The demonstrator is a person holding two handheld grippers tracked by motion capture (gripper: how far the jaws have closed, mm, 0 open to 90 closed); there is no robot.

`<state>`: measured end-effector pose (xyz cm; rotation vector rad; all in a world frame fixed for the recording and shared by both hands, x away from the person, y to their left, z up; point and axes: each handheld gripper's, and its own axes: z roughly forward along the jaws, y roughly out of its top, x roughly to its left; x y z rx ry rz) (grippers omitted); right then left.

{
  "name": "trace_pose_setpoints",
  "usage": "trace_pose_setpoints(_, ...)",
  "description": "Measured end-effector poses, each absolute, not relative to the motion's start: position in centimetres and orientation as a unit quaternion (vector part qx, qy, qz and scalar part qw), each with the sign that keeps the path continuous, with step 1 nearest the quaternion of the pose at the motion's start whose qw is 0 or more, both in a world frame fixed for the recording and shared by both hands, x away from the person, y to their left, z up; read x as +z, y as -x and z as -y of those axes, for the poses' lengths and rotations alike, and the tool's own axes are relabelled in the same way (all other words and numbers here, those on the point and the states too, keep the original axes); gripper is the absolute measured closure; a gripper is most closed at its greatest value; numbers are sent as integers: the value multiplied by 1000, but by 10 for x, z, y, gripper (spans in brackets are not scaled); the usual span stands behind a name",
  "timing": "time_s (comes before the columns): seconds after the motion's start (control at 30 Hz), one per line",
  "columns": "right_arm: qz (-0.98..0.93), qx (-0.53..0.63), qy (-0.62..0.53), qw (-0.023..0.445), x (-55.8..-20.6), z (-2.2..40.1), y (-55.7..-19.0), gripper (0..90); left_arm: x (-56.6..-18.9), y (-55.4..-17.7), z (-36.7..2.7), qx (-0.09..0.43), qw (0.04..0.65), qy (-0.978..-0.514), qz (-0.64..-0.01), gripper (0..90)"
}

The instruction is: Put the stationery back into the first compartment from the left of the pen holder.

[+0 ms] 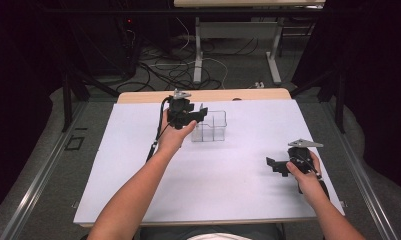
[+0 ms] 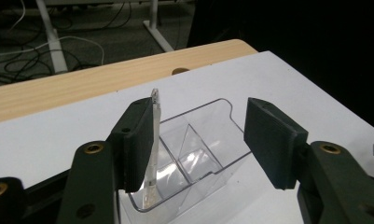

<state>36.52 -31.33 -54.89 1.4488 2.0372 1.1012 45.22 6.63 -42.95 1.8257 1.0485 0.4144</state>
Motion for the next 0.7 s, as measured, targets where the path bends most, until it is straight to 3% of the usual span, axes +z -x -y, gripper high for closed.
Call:
trace_pose_setpoints(0.13,-729,394,-521,204,-549,313,-365,0,-424,-445,-70,187,468,-750,-427,322)
trace_pose_setpoints(0.23,-729,394,-521,204,-549,313,-365,0,-421,-438,-76,190,469,-755,-418,310)
trace_pose_setpoints(0.6,-729,393,-522,205,-549,313,-365,0,-422,-415,-108,170,488,-758,-398,36)
trace_pose_setpoints(0.7,-730,394,-519,206,-550,312,-365,0,-424,-408,-117,175,491,-754,-399,1)
